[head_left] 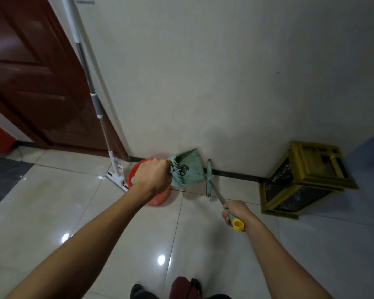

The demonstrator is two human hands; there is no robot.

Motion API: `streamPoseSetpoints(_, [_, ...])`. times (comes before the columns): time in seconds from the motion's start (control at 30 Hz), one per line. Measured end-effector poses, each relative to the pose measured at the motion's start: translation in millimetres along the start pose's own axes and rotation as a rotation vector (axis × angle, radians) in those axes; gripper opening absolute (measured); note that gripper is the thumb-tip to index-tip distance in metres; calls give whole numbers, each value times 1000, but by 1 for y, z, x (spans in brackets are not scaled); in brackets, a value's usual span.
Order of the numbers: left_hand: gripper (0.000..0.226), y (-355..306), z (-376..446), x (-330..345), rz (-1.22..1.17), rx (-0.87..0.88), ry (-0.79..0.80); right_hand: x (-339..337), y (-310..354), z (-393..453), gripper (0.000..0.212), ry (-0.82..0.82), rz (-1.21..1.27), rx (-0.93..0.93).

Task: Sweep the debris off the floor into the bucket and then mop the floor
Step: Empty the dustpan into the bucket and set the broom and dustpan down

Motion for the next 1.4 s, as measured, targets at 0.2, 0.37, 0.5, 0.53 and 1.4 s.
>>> streamPoseSetpoints(0.2, [22,-36,14,43,-37,79,124,-35,-4,6,11,-74,-20,23])
streamPoseSetpoints(0.37, [26,-45,45,91,-97,129,243,-44,1,30,16,-124,-46,75])
streamPoseSetpoints(0.5, [25,-43,89,134,-95,177,325,-35,18,61,15,-124,-2,177])
streamPoseSetpoints(0.53, [26,-43,102,145,-90,198,340,-32,25,69,17,-122,5,202])
streamPoseSetpoints(1.4, [57,-22,233,253,-128,359,625,89,187,149,18,-26,-64,316])
Point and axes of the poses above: each hand's wrist, its own z-axis towards the middle knuckle, its own x-axis out of the palm, y = z × x, the point moved 6 cm from there along z, towards the middle knuckle, and after that the axes turned 2 degrees about x, right-handed, at the moved point
